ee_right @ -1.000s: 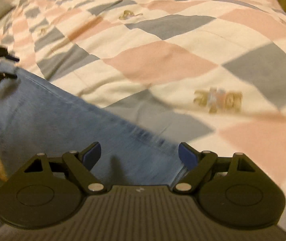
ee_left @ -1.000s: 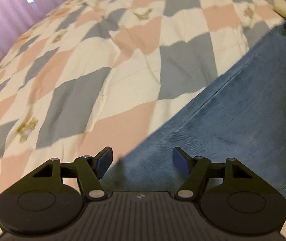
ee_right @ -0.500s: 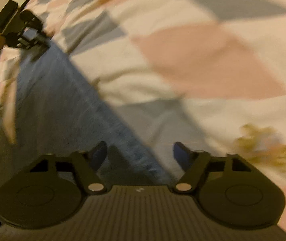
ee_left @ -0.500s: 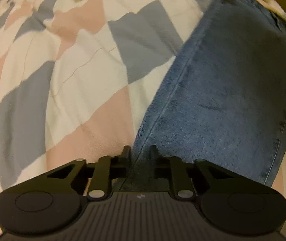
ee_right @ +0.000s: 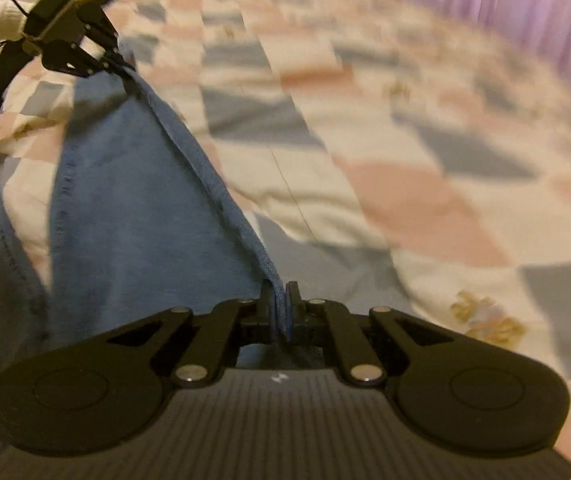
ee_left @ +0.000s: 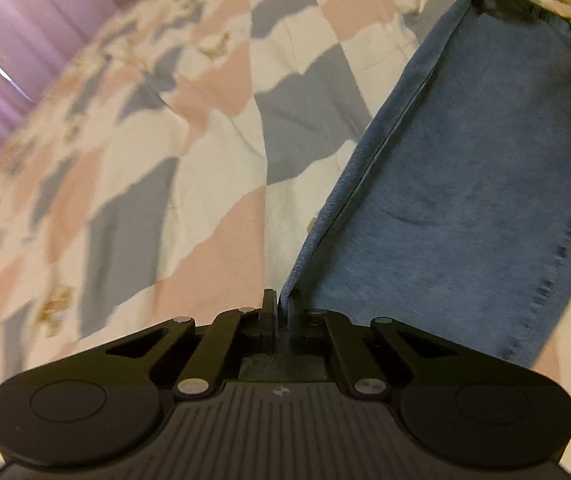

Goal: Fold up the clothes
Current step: 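Lift the hems with both grippers and fold them over onto the waistband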

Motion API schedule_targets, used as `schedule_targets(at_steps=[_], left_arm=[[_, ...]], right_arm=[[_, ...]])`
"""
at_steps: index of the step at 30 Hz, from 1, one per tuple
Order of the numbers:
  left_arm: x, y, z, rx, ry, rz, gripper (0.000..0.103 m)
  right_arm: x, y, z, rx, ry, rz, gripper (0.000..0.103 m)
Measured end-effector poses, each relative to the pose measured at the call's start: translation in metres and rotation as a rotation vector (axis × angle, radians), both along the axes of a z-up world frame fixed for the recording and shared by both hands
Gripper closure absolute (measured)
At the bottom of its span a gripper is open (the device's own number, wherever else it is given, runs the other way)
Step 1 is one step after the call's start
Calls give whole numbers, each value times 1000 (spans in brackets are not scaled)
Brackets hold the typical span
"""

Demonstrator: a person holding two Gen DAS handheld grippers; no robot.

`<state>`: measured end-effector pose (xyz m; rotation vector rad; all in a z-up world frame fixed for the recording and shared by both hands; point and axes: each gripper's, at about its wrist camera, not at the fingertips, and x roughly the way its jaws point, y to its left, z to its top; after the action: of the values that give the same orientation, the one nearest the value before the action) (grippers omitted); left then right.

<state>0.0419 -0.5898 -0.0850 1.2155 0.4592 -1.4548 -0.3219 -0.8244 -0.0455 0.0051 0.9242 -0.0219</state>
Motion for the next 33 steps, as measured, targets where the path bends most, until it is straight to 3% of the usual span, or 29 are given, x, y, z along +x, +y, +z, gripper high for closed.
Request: schedule_targets(at_steps=[5, 8, 12, 15, 16, 17, 19, 22, 24, 25, 27, 31, 33], left_arm=[[-44, 72, 46, -170, -91, 61, 101], [-79, 126, 65, -271, -135, 75, 101], [-135, 210, 65, -374, -171, 61, 101], [-176, 282, 45, -437, -124, 47, 100], [-189, 303, 36, -445, -114, 39, 100], [-202, 323, 24, -445, -83, 54, 99], [-223, 357, -2, -428, 2, 147, 91], [-248, 394, -19, -429, 68, 293, 85], [-256, 412, -17, -468, 93, 376, 73], [-256, 414, -11, -491, 91, 429, 70], [-250, 409, 3, -543, 70, 530, 52], [-212, 364, 27, -597, 15, 689, 49], [-185, 334, 34, -586, -5, 780, 42]], right_arm=[[-63, 91, 42, -212, -173, 15, 100], [-99, 154, 47, -331, -232, 21, 100], [-151, 237, 28, -433, -248, -41, 101], [-182, 298, -12, -490, -193, -107, 99], [-187, 314, -29, -484, -154, -153, 97], [-192, 330, -44, -468, -121, -206, 89], [-203, 354, -64, -366, -93, -356, 79], [-226, 388, -63, -256, -200, -522, 56], [-239, 398, -55, -171, -293, -628, 39], [-244, 401, -51, -130, -331, -672, 37], [-250, 396, -44, -73, -379, -726, 37], [-263, 361, -30, 37, -464, -854, 36], [-271, 332, -26, 112, -530, -950, 22]])
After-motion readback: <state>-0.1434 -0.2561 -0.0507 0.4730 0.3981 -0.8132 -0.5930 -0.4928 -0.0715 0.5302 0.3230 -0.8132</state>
